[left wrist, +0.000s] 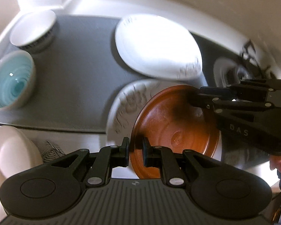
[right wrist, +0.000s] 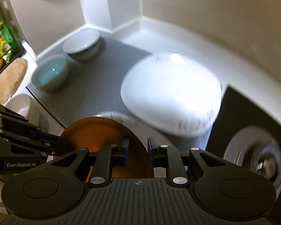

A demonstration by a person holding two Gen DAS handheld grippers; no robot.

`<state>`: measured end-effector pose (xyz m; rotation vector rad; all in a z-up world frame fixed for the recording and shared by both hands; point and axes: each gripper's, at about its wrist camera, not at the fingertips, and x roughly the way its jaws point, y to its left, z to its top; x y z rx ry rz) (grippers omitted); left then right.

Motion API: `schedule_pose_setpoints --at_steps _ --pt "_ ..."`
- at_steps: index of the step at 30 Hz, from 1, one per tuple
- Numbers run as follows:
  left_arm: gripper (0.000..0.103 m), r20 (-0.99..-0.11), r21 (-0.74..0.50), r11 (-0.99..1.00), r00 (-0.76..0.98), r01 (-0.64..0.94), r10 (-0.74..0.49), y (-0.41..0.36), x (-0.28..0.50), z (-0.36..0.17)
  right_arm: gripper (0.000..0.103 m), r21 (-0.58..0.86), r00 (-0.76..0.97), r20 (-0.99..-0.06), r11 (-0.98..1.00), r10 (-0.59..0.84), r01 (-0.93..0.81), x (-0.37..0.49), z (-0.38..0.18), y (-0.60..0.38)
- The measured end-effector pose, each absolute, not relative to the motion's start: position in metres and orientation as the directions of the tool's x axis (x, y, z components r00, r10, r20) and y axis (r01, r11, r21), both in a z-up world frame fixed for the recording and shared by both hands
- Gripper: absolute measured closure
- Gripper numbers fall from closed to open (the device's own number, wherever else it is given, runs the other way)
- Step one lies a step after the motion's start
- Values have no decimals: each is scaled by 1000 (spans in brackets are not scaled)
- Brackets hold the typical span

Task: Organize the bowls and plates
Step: 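Carry the brown plate with both tools over the floral white square plate, then lower the brown plate onto the floral plate and open both tools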

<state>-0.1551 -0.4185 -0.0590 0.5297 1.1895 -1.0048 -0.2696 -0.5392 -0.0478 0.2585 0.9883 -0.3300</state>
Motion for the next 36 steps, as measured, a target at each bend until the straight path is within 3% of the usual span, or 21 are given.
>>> schedule_pose_setpoints --at_steps 14,15,17,18,19,20,22,32,36 --pt "89 -946 -56 459 101 887 -310 -435 -163 -91 82 102 482 -865 893 -137 437 -277 -86 -554" --pt "85 -943 -49 461 111 886 -314 -435 -163 -91 82 101 484 -864 891 -142 442 -277 -87 -556" --pt "59 -940 -43 465 122 884 -319 -435 -162 -89 79 95 489 -859 890 -153 446 -278 -87 -558" --pt "35 -938 -44 471 126 881 -323 -436 -162 -88 74 90 492 -855 888 -163 451 -278 -87 -558" --pt "20 -932 -55 474 126 879 -341 -435 -161 -86 59 91 496 -852 885 -168 457 -280 -86 -558" --pt "14 -926 -54 477 134 877 -352 -433 -161 -82 47 96 503 -847 881 -172 464 -282 -84 -559" --pt "3 -912 -26 486 178 874 -370 -429 -163 -75 43 109 517 -837 873 -177 475 -287 -79 -558" --pt "0 -865 -1 558 280 830 -417 -386 -154 -44 23 136 557 -798 830 -232 541 -319 -51 -526" --pt "0 -843 7 595 325 804 -429 -361 -151 -31 22 159 570 -793 829 -216 536 -324 -47 -506"
